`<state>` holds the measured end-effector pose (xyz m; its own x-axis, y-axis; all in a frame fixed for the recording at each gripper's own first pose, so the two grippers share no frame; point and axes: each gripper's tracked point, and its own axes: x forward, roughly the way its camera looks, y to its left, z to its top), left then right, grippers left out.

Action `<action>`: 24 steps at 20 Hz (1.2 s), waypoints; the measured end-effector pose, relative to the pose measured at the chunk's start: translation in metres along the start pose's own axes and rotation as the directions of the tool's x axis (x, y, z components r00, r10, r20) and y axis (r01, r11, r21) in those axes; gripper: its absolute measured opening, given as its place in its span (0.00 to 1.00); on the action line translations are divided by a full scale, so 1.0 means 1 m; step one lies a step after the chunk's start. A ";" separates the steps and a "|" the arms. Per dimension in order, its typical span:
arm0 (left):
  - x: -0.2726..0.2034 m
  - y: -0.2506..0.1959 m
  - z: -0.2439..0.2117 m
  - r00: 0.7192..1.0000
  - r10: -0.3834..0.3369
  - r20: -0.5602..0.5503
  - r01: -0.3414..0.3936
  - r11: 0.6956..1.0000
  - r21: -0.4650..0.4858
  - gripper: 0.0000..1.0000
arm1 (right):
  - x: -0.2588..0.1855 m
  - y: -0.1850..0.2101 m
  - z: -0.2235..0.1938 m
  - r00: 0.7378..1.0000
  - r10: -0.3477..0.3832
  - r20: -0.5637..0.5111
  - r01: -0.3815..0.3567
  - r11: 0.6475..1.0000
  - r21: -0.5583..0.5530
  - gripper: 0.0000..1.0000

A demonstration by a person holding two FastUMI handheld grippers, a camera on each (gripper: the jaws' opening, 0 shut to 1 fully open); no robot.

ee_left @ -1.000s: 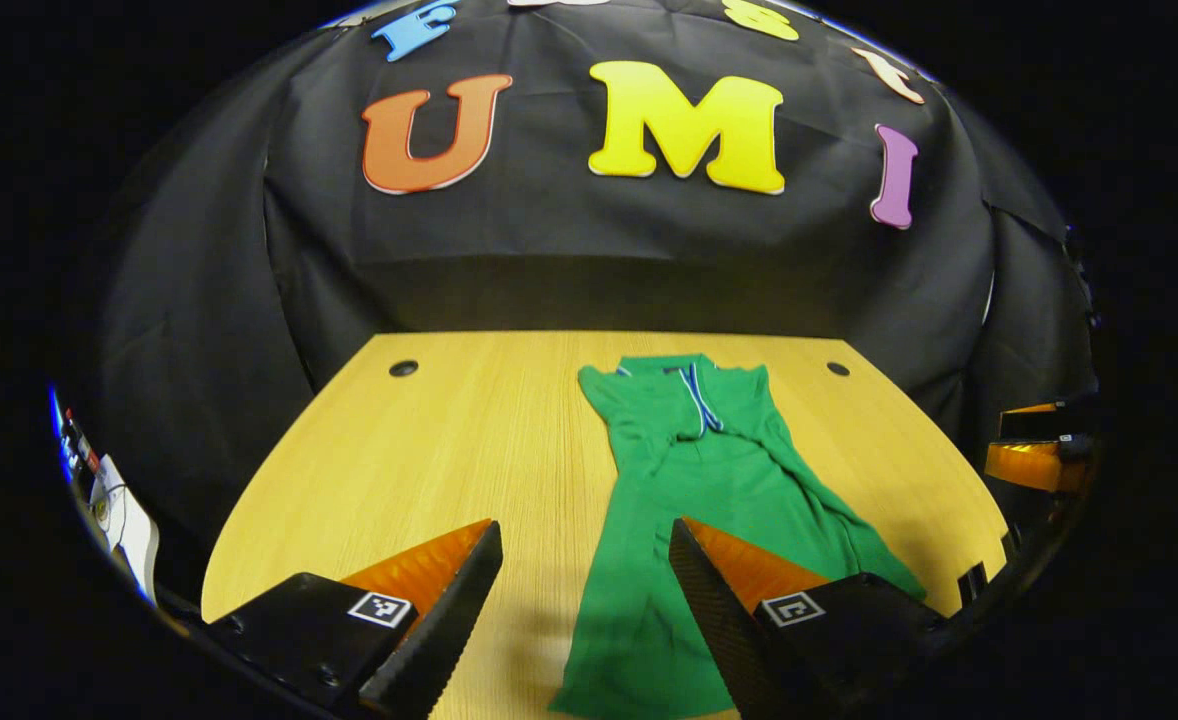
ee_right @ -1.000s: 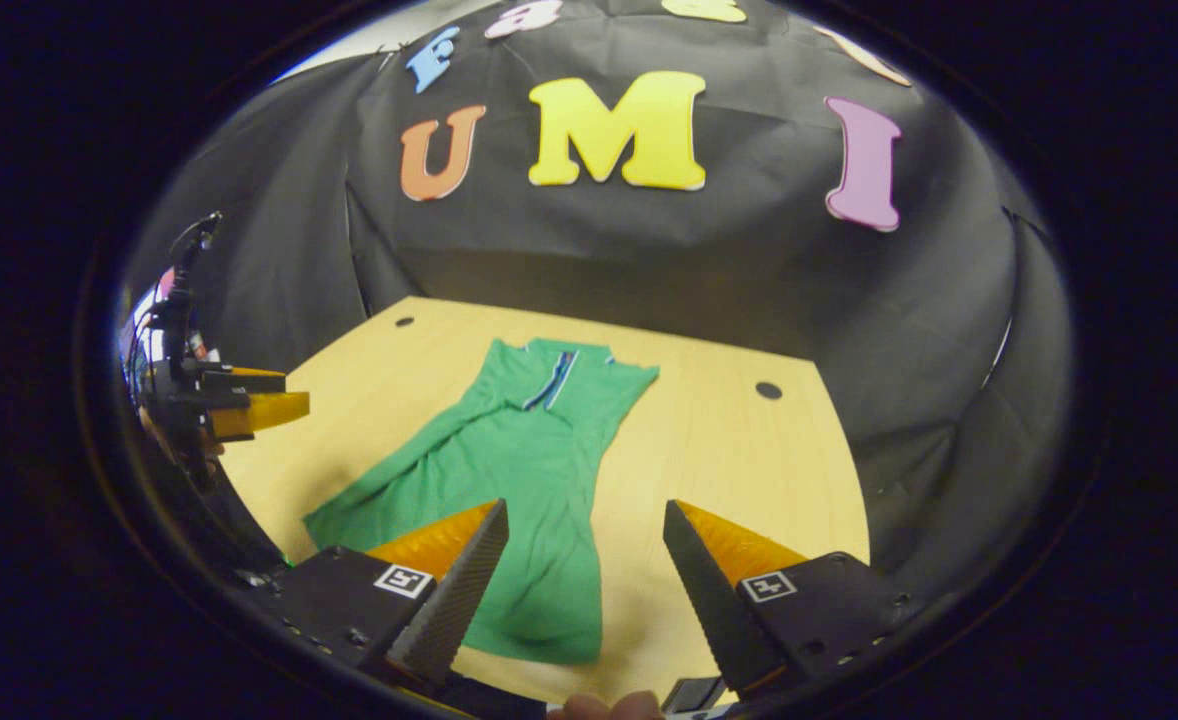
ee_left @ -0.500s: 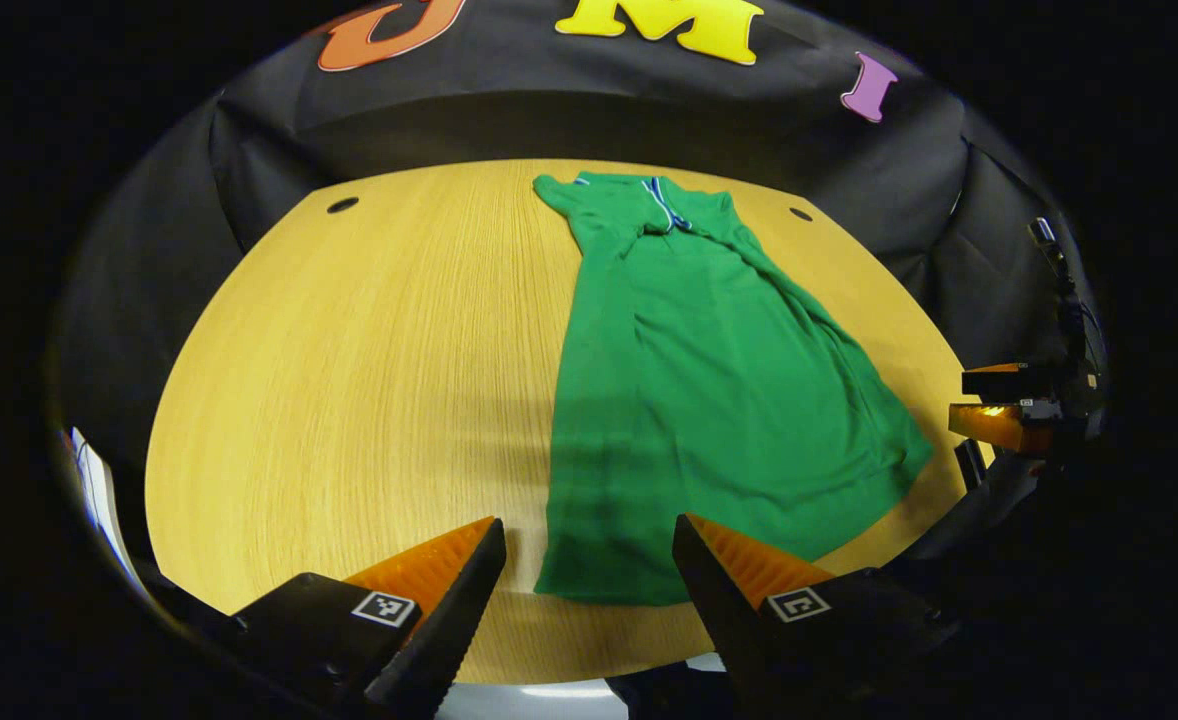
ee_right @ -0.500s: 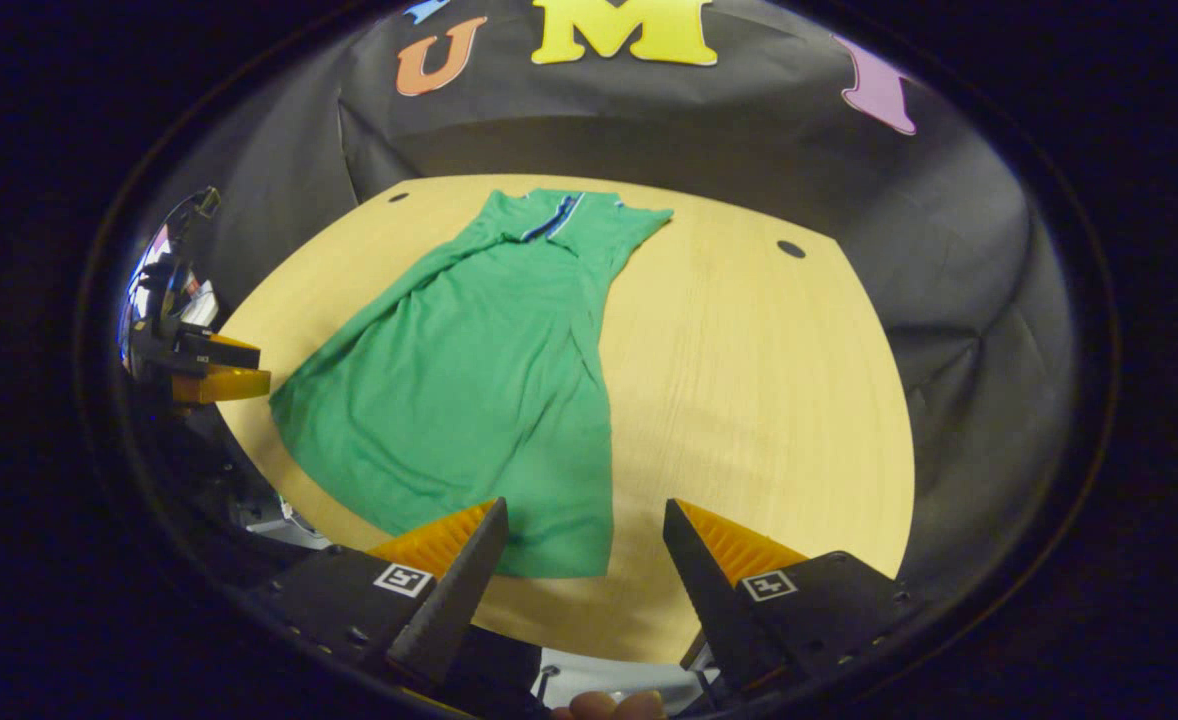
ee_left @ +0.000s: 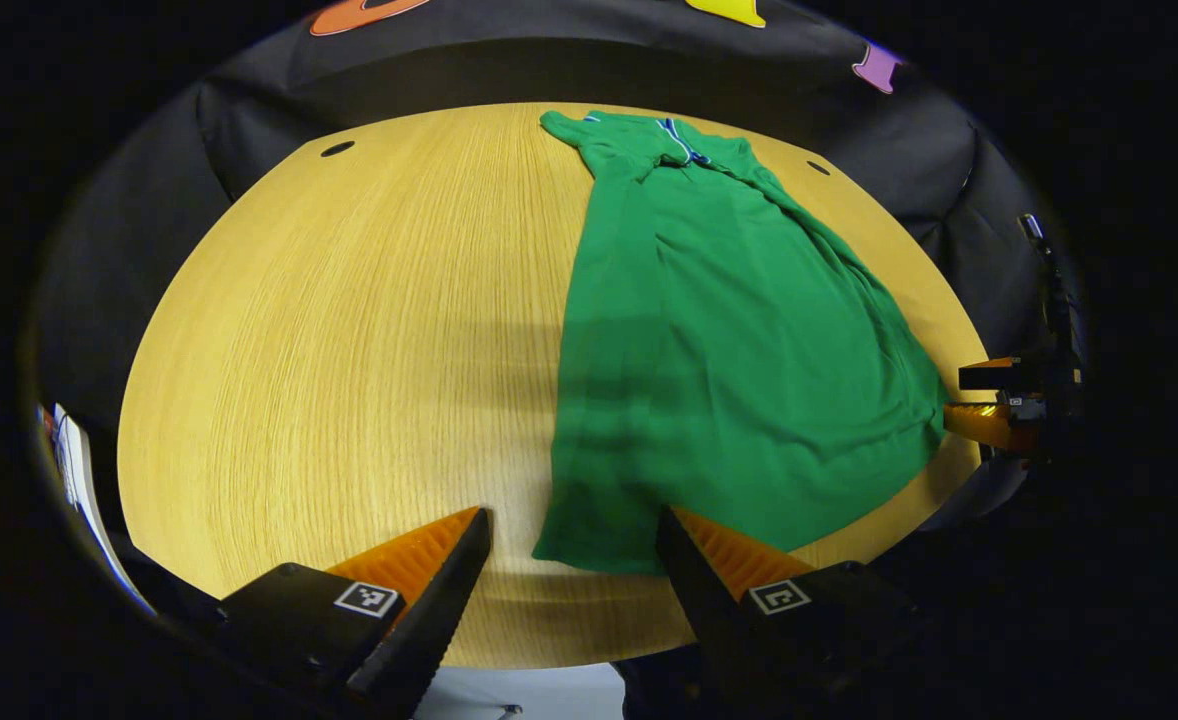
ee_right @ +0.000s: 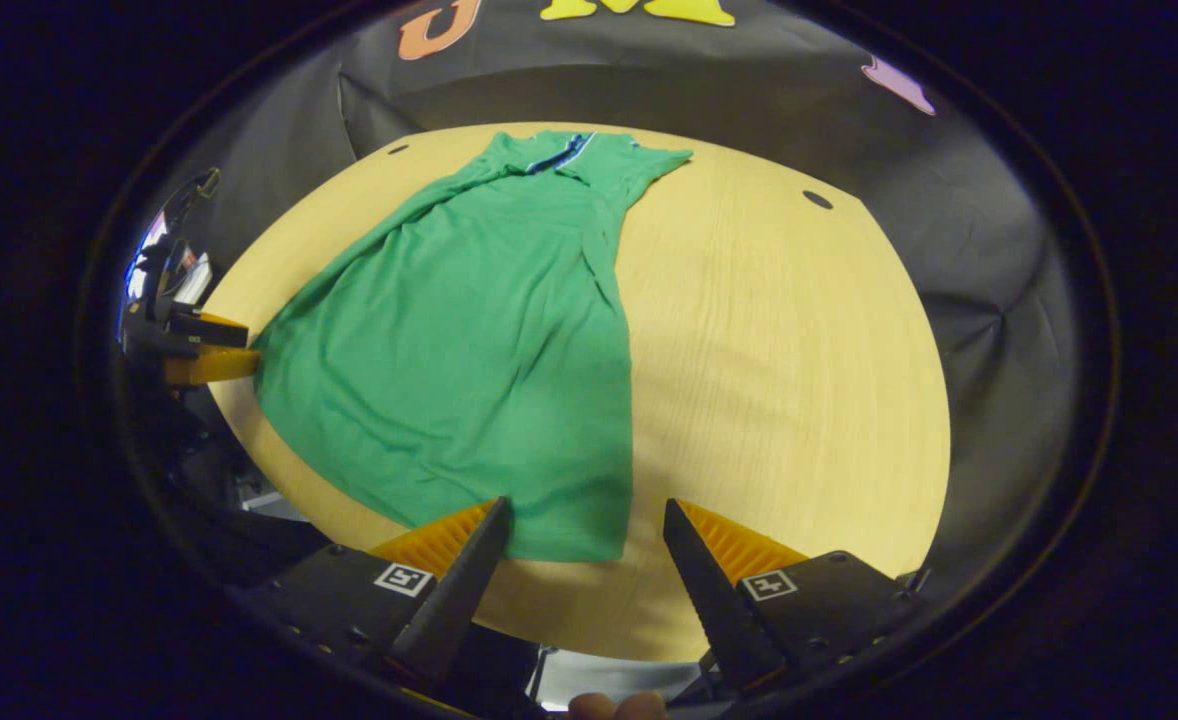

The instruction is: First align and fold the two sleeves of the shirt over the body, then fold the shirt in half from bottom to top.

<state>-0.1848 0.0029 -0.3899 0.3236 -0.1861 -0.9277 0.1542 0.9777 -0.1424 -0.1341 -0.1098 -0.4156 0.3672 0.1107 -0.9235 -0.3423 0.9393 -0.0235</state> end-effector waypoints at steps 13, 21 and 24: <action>0.005 0.000 -0.003 0.996 0.069 -0.055 -0.070 0.997 -0.014 1.00 | 0.008 0.005 -0.009 0.998 0.030 -0.053 -0.026 0.998 0.062 0.77; 0.010 -0.021 0.001 0.997 0.020 -0.073 -0.022 0.999 -0.029 0.12 | 0.006 0.018 -0.009 0.996 0.068 -0.054 -0.067 0.997 0.031 0.07; 0.009 -0.026 -0.001 0.996 -0.026 -0.083 0.021 0.998 -0.051 0.06 | 0.005 0.018 -0.008 0.996 0.073 -0.059 -0.071 0.996 0.047 0.00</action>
<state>-0.1868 -0.0245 -0.3944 0.2409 -0.2024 -0.9492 0.1129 0.9772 -0.1797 -0.1456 -0.0954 -0.4236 0.2895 0.1599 -0.9437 -0.3262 0.9434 0.0598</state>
